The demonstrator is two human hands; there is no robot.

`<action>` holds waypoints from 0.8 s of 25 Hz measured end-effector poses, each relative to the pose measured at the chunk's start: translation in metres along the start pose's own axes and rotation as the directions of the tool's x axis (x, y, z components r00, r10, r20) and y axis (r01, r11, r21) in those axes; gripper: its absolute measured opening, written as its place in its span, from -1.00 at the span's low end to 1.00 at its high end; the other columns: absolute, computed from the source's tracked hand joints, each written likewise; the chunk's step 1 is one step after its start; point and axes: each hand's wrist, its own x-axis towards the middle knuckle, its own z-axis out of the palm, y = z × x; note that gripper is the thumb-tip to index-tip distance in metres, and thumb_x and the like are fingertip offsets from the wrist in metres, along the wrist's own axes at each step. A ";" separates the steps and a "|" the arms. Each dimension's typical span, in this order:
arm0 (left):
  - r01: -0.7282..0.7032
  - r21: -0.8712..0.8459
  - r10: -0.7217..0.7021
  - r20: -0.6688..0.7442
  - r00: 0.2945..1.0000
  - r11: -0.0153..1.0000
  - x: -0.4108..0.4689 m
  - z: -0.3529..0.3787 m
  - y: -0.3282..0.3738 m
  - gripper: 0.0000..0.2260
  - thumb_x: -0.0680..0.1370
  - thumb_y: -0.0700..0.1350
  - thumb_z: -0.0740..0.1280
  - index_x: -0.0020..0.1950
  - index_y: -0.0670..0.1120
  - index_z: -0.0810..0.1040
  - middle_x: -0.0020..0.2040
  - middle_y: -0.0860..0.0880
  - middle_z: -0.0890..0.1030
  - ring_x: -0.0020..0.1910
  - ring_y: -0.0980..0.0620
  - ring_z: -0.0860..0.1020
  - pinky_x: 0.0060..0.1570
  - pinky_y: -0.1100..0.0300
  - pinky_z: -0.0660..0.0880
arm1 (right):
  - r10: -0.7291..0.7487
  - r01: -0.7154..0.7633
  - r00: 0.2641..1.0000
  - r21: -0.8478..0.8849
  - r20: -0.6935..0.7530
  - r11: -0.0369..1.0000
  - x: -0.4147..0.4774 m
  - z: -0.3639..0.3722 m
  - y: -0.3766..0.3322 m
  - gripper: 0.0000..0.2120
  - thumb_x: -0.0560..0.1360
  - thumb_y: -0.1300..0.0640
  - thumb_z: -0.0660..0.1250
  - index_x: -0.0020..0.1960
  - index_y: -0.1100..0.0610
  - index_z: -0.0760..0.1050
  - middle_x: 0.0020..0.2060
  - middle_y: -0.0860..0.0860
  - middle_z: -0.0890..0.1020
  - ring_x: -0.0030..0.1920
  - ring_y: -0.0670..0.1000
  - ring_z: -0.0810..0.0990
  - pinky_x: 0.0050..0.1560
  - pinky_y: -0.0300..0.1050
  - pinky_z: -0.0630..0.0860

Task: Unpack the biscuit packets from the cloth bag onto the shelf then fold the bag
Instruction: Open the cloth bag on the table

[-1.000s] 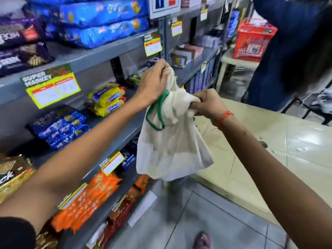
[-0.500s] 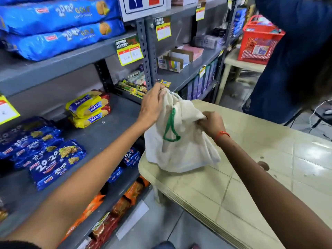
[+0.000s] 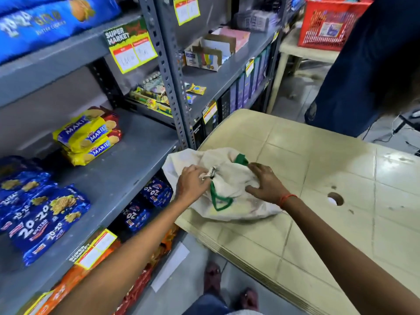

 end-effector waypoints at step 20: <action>-0.069 0.105 0.007 0.499 0.867 0.992 0.062 0.022 -0.009 -0.60 0.43 -0.09 0.46 0.26 -0.06 0.55 0.25 -0.16 0.56 0.24 -0.14 0.50 0.22 0.05 0.45 | 0.006 -0.060 0.967 -0.206 -0.254 0.977 -0.008 0.049 0.056 -0.74 0.37 0.14 0.37 0.04 0.19 0.63 -0.04 0.18 0.71 -0.13 0.20 0.71 -0.23 0.01 0.63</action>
